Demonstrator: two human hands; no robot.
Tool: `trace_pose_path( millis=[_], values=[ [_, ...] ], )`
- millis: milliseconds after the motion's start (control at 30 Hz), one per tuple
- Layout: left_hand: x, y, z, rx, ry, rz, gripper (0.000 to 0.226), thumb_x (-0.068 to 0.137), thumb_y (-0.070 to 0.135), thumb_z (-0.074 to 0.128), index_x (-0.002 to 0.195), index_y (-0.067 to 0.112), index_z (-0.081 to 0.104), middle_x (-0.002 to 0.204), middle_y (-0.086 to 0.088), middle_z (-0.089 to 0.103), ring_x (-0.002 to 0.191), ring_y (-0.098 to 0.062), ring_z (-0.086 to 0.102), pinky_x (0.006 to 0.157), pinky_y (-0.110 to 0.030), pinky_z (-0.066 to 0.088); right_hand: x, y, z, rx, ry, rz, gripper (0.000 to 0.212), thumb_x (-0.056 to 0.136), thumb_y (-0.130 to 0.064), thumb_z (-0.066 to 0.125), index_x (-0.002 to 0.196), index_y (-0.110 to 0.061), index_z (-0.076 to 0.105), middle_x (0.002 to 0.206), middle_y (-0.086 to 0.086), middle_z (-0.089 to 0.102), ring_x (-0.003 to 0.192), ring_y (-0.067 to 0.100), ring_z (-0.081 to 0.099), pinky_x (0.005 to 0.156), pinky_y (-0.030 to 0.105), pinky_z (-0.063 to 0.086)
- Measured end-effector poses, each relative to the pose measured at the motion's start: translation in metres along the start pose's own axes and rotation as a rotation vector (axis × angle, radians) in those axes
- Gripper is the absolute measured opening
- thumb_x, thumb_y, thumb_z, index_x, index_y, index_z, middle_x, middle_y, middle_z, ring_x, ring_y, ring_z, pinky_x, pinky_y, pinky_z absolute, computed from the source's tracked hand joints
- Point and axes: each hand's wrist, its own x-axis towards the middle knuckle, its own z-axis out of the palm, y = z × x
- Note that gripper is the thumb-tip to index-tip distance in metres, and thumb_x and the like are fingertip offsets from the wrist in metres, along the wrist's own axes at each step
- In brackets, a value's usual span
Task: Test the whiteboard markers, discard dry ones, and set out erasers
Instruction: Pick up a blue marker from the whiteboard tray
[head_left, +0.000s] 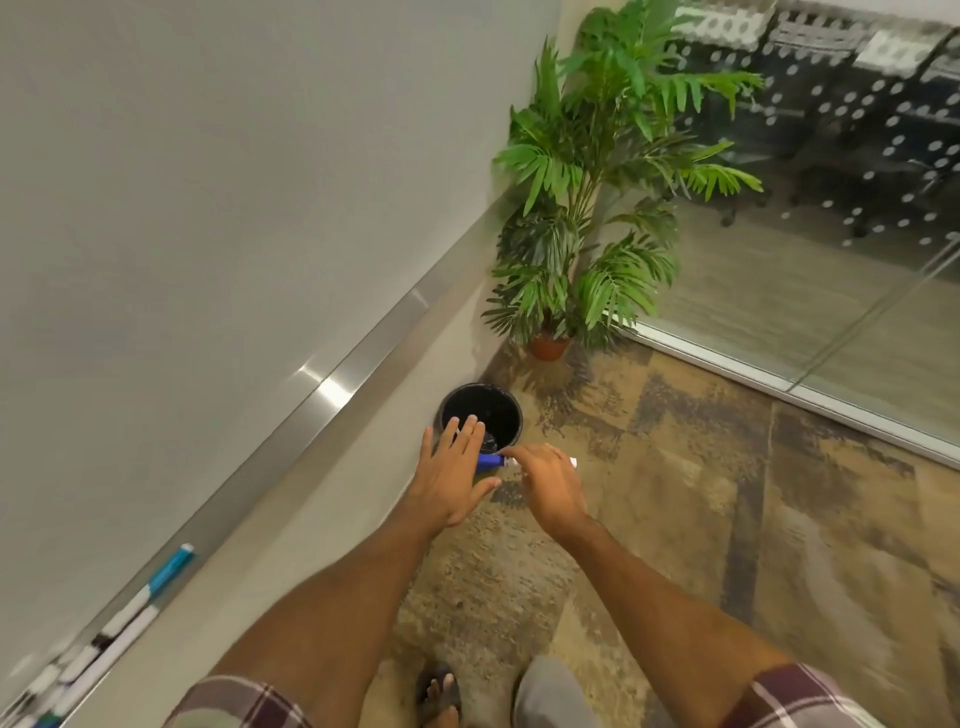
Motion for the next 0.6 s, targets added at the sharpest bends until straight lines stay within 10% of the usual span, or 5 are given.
trace_pose_path(
  millis=[600],
  values=[
    [0.255,-0.061,0.078,-0.127,-0.151,-0.263,0.083,0.097,0.055,0.042,0.156,0.015,-0.001,0.164,-0.003,-0.004,0.150,-0.025,-0.006,0.119,-0.052,-0.002,0.263,0.143,0.125,-0.042,-0.363,-0.185,0.063,0.059,-0.007,0.078,0.119,-0.021,0.061,0.114,0.001,0.066,0.099,0.022,0.059,0.096,0.037,0.041]
  ],
)
